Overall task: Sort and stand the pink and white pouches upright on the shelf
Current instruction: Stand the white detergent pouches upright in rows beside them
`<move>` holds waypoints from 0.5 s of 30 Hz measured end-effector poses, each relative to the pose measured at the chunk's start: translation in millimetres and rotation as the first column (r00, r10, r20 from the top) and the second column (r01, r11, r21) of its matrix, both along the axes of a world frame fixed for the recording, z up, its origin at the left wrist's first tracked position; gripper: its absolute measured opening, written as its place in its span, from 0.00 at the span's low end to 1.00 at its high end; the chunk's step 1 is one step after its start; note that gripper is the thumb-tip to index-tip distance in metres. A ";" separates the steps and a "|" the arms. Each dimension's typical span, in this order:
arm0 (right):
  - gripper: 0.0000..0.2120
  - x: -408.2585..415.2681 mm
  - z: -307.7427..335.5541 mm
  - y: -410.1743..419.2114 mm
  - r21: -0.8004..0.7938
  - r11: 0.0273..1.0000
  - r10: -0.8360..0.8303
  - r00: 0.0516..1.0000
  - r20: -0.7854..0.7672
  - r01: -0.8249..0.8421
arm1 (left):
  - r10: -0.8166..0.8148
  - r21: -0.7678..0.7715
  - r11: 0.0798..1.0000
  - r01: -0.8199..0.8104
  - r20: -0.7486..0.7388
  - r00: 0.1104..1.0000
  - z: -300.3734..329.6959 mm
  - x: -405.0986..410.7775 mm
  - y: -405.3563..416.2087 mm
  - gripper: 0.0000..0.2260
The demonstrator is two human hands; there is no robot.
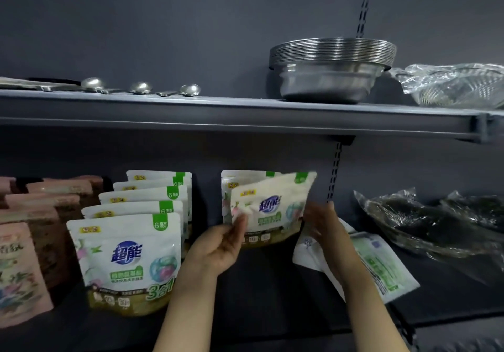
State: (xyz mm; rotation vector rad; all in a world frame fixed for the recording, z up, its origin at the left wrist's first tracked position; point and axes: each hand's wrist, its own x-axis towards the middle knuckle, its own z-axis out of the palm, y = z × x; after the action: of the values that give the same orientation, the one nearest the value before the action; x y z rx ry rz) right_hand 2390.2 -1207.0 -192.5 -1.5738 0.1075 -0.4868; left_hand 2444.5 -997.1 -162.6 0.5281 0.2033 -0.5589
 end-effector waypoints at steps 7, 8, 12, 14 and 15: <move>0.40 -4.1 -2.0 3.9 0.036 0.990 0.136 0.989 0.051 -0.138 | -0.103 -0.111 0.988 0.103 0.000 0.995 8.2 -6.8 -1.6 0.10; 0.37 -4.4 -1.5 6.0 0.074 0.983 0.162 0.985 0.054 -0.166 | -0.130 -0.097 0.986 0.132 0.024 0.991 9.5 -9.0 -2.8 0.11; 0.19 -5.9 -2.9 11.8 0.146 0.964 0.216 0.975 0.045 -0.220 | -0.209 0.076 0.977 0.198 0.187 0.960 14.3 -14.1 -7.0 0.13; 0.20 -5.6 -4.3 13.8 0.142 0.972 0.184 0.982 0.035 -0.187 | -0.226 0.240 0.957 0.163 0.263 0.938 14.9 -14.6 -10.4 0.15; 0.20 -4.9 -5.1 14.3 0.144 0.975 0.165 0.986 0.027 -0.167 | -0.213 0.306 0.944 0.120 0.290 0.933 14.8 -14.8 -12.5 0.14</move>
State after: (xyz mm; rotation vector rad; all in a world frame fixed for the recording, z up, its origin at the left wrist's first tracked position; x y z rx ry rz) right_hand 2385.3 -1192.7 -197.6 -1.4220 -0.0008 -0.3519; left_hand 2429.7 -1009.6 -147.8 0.9147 -0.0752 -0.6059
